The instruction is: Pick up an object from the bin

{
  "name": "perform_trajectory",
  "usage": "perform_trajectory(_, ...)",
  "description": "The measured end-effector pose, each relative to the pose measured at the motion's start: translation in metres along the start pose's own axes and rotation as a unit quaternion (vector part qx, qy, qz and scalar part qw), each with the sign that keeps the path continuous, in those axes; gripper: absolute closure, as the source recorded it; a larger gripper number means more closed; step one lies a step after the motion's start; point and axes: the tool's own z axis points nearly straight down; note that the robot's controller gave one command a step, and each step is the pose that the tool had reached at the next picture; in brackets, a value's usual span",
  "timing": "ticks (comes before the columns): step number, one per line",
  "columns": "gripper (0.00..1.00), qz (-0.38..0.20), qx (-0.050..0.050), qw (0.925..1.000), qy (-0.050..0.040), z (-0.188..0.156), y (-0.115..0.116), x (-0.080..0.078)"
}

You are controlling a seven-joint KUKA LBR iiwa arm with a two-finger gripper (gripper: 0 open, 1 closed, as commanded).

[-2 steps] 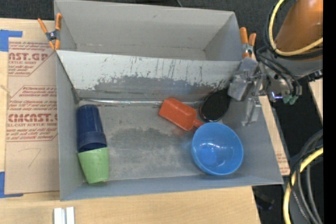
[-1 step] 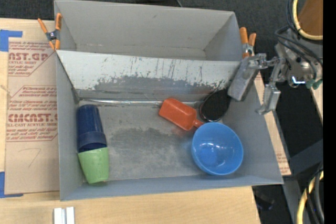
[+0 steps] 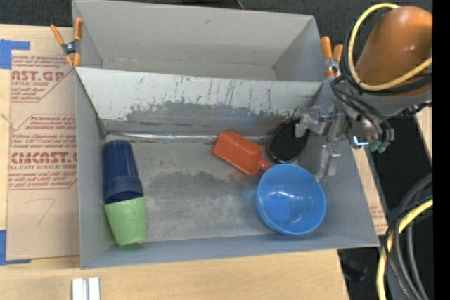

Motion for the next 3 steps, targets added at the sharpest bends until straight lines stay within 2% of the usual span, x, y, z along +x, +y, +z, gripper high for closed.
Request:
perform_trajectory(1, 0.00, 0.010, 0.001, 0.9999, -0.0052, -0.021, 0.026, -0.002)
perform_trajectory(2, 0.00, 0.017, 0.000, 0.9999, -0.0039, 0.050, 0.027, -0.001)
perform_trajectory(3, 0.00, 0.017, -0.001, 0.9998, -0.0021, 0.090, 0.031, -0.001)
